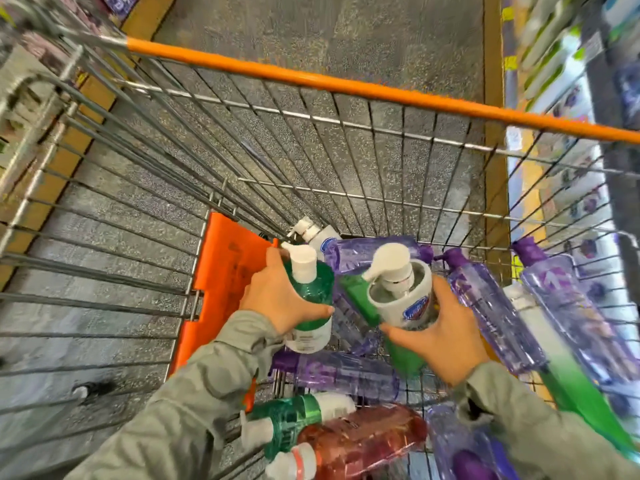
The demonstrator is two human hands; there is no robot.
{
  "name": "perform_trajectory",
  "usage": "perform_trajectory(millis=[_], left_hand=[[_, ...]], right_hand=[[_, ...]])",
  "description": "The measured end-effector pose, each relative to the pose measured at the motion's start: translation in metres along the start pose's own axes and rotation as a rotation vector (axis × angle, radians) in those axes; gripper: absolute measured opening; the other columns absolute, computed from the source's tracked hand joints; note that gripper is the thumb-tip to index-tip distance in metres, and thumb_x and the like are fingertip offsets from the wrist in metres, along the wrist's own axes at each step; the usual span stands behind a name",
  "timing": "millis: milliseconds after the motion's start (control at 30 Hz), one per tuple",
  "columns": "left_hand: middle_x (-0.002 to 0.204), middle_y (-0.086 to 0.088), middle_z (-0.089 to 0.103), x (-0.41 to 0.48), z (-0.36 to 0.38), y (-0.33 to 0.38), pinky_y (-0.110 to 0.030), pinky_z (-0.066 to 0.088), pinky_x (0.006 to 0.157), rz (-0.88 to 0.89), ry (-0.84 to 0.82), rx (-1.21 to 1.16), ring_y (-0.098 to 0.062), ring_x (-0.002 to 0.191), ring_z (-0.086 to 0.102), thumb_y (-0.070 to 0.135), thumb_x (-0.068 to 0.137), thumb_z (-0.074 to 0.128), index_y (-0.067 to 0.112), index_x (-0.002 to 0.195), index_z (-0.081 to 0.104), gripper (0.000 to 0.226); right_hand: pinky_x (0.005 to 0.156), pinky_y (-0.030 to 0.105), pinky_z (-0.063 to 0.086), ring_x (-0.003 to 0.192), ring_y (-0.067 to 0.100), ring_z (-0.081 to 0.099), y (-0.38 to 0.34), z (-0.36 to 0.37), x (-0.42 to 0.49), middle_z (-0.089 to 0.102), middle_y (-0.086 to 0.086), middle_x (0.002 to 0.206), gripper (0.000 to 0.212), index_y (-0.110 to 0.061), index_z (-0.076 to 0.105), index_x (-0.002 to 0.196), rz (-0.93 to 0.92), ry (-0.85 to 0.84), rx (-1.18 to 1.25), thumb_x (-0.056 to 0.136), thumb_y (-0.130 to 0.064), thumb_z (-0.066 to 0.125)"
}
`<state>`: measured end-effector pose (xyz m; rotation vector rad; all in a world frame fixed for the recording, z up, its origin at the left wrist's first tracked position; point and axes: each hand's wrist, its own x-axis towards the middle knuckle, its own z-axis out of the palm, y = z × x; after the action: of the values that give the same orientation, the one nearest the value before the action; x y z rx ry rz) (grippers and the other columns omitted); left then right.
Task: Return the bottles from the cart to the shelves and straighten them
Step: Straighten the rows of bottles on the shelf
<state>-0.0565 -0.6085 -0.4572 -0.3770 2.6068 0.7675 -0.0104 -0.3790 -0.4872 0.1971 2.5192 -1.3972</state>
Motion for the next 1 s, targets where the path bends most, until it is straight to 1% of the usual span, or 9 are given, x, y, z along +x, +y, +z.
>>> perform_trajectory(millis=[133,200,267,367,500,600,833,933,1000], left_hand=[[0.1,0.002,0.049,-0.013,-0.018,0.025,-0.023,0.039,0.078,0.033,0.05,-0.082,-0.016,0.091,0.051,0.043,0.048,0.091,0.013,0.119,0.037,0.094],[0.1,0.004,0.047,-0.021,-0.029,0.04,-0.021,0.037,0.077,0.065,0.071,-0.105,-0.013,0.09,0.047,0.042,0.049,0.091,0.012,0.122,0.037,0.096],[0.105,0.001,0.052,-0.031,-0.04,0.056,-0.024,0.04,0.079,0.102,0.093,-0.118,-0.016,0.094,0.051,0.043,0.049,0.09,0.011,0.125,0.036,0.099],[0.117,-0.007,0.058,-0.052,-0.056,0.079,-0.029,0.045,0.084,0.14,0.134,-0.146,-0.022,0.101,0.056,0.043,0.048,0.091,0.012,0.121,0.035,0.097],[0.118,-0.008,0.059,-0.093,-0.083,0.111,-0.026,0.039,0.075,0.197,0.193,-0.122,-0.023,0.099,0.057,0.043,0.049,0.09,0.016,0.112,0.034,0.088],[0.119,-0.008,0.059,-0.125,-0.104,0.132,-0.029,0.039,0.074,0.22,0.242,-0.097,-0.028,0.105,0.058,0.045,0.05,0.09,0.016,0.108,0.032,0.087],[0.109,-0.002,0.055,-0.213,-0.143,0.178,-0.033,0.046,0.079,0.308,0.282,-0.185,-0.021,0.096,0.055,0.046,0.047,0.09,0.017,0.11,0.035,0.089],[0.108,-0.002,0.053,-0.254,-0.156,0.198,-0.029,0.042,0.078,0.351,0.289,-0.206,-0.018,0.094,0.051,0.044,0.047,0.091,0.018,0.108,0.035,0.087],[0.108,-0.002,0.053,-0.28,-0.162,0.21,-0.033,0.045,0.082,0.383,0.273,-0.198,-0.02,0.098,0.053,0.045,0.047,0.091,0.019,0.107,0.034,0.086]], right_hand=[[0.077,0.018,0.049,0.089,-0.019,0.056,-0.021,-0.018,-0.005,0.063,-0.027,0.09,0.068,-0.051,0.046,0.099,-0.032,0.059,0.079,0.052,-0.033,0.09],[0.075,0.015,0.049,0.086,-0.019,0.057,-0.031,-0.028,-0.01,0.063,-0.029,0.088,0.068,-0.05,0.047,0.1,-0.062,0.085,0.097,0.05,-0.034,0.09],[0.075,0.013,0.05,0.085,-0.016,0.059,-0.041,-0.04,-0.018,0.064,-0.028,0.089,0.071,-0.046,0.048,0.105,-0.089,0.115,0.112,0.051,-0.03,0.091],[0.085,0.033,0.054,0.09,-0.003,0.064,-0.057,-0.061,-0.031,0.067,-0.021,0.097,0.074,-0.044,0.05,0.109,-0.114,0.146,0.163,0.05,-0.027,0.092],[0.081,0.043,0.055,0.088,0.008,0.067,-0.083,-0.092,-0.056,0.07,-0.014,0.095,0.073,-0.039,0.055,0.107,-0.159,0.23,0.212,0.042,-0.047,0.086],[0.078,0.039,0.057,0.085,0.003,0.066,-0.107,-0.12,-0.079,0.071,-0.015,0.093,0.082,-0.032,0.057,0.114,-0.181,0.275,0.243,0.04,-0.053,0.085],[0.073,0.033,0.055,0.08,0.001,0.065,-0.159,-0.183,-0.152,0.069,-0.017,0.088,0.064,-0.035,0.057,0.102,-0.25,0.374,0.216,0.047,-0.035,0.091],[0.062,0.015,0.049,0.074,-0.006,0.062,-0.176,-0.209,-0.189,0.068,-0.019,0.083,0.057,-0.034,0.058,0.093,-0.292,0.422,0.212,0.046,-0.03,0.091],[0.063,0.016,0.048,0.074,-0.008,0.062,-0.185,-0.224,-0.215,0.068,-0.018,0.083,0.058,-0.031,0.059,0.095,-0.308,0.439,0.217,0.046,-0.032,0.091]])
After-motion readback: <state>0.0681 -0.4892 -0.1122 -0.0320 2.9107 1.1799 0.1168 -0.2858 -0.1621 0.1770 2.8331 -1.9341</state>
